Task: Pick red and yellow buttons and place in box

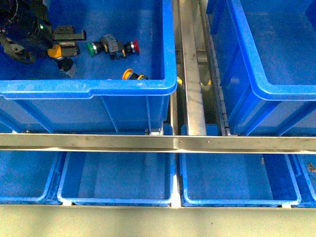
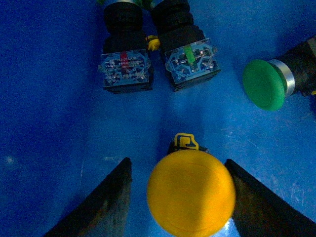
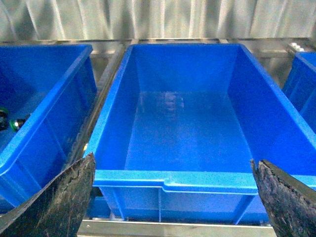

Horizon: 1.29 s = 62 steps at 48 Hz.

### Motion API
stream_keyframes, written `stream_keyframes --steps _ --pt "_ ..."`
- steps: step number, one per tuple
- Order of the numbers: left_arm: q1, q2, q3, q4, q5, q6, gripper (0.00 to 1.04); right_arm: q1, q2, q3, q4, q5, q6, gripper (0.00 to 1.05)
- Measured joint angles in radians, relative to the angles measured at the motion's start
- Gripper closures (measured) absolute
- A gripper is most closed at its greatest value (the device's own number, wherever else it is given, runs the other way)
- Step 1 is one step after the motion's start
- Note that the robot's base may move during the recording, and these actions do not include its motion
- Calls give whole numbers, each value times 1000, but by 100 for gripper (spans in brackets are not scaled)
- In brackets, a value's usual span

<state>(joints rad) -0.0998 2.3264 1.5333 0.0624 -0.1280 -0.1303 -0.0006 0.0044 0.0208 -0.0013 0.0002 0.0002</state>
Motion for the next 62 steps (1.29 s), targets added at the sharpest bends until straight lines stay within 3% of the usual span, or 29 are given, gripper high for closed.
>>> stream_keyframes --steps 4,7,16,28,43,52,62 --pt "2 0 0 11 10 -6 64 0 0 0 0 0 0 7" --pt "4 -1 -7 21 18 -13 68 0 0 0 0 0 0 7" --pt "13 -57 -100 63 84 -66 69 0 0 0 0 0 0 7" --pt "62 -398 -381 131 291 -359 69 0 0 0 0 0 0 7" --pt "90 -641 -521 111 432 -605 69 0 0 0 0 0 0 7" --pt "0 -677 -517 95 466 -714 69 0 0 0 0 0 0 7" --pt "-240 -601 -361 80 477 -812 69 0 0 0 0 0 0 7"
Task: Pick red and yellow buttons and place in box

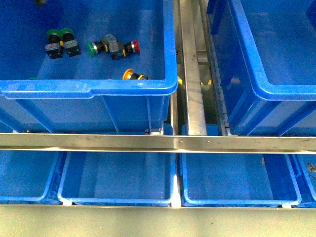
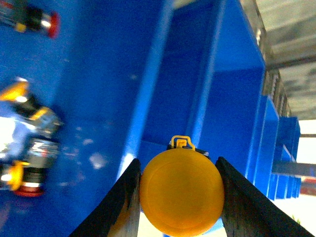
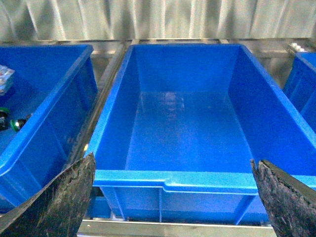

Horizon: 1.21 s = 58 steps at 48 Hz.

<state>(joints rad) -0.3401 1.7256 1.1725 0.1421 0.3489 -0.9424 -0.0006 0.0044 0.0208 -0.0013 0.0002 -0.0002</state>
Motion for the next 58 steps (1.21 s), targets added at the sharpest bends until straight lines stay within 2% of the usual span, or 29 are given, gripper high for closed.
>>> stream_keyframes --steps 13,18,30,56,57,58 --pt "-210 155 238 -3 25 -53 69 0 0 0 0 0 0 7" --pt "-242 219 313 -17 19 -74 69 0 0 0 0 0 0 7" --pt "-257 288 383 -15 6 -101 69 0 0 0 0 0 0 7" --pt "-233 291 282 100 -13 -233 69 0 0 0 0 0 0 7" --pt "-234 291 282 100 -13 -234 69 -3 4 2 -5 -17 -4 7" --pt "-237 291 284 100 -16 -234 69 -28 34 16 -52 -115 -58 7"
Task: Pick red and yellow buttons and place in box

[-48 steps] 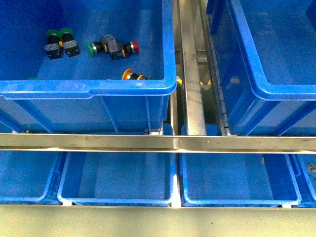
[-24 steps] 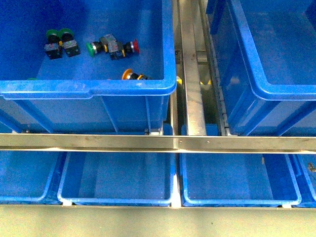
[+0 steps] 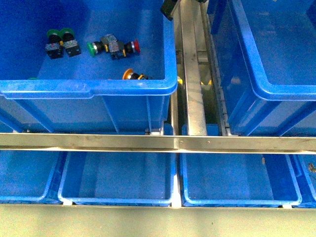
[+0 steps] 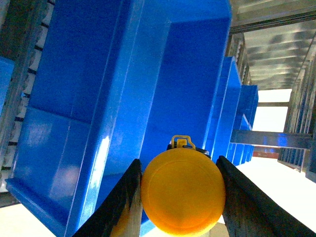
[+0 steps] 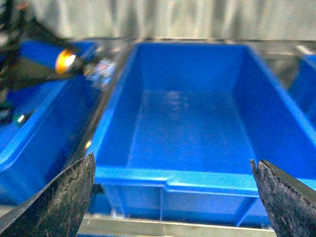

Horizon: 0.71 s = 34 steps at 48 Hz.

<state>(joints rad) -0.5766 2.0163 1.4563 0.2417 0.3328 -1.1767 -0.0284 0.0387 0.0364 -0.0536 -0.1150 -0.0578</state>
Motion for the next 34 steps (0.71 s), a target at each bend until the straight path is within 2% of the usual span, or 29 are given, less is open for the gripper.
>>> stream_keyframes --steps 1,4,7,10,13,17,22,34 --pt "-2 0 0 0 0 -1 69 -9 13 8 -19 -19 -9 7" --pt "-5 3 4 0 -7 -7 69 -25 120 42 -54 -234 -160 7" --pt "-13 4 6 0 -8 -9 69 8 216 60 -11 -333 -270 7" --pt "-23 4 12 -2 -10 -13 69 58 301 75 47 -380 -388 7" --pt "-31 4 13 -6 -11 -13 69 107 385 96 115 -389 -485 7" --pt "-42 4 13 -14 -19 -11 69 162 582 143 305 -391 -628 7" --pt "-55 5 13 -21 -19 -5 69 166 826 195 499 -375 -721 7" --pt "-61 22 22 -55 -23 13 69 161 1192 275 714 -332 -858 7"
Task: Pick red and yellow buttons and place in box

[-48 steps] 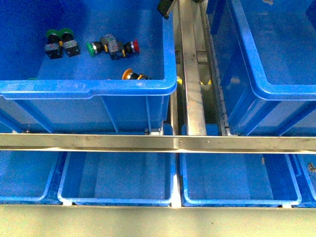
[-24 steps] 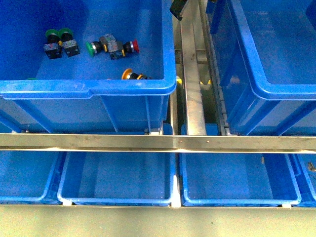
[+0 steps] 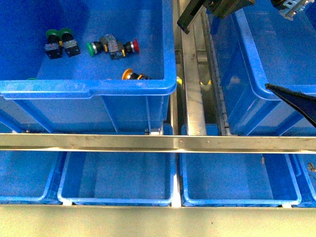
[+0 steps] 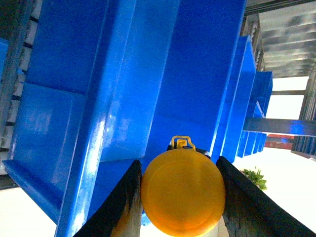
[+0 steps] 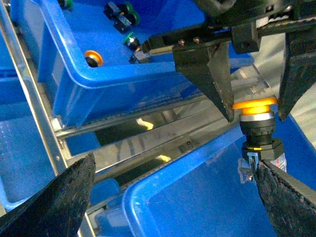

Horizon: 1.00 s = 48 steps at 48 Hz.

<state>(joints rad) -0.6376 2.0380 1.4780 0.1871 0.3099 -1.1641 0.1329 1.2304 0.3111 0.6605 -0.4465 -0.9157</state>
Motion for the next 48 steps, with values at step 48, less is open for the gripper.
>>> stream_keyframes --steps 48 --pt "5 38 50 5 36 -13 69 -92 388 337 163 152 -48 7"
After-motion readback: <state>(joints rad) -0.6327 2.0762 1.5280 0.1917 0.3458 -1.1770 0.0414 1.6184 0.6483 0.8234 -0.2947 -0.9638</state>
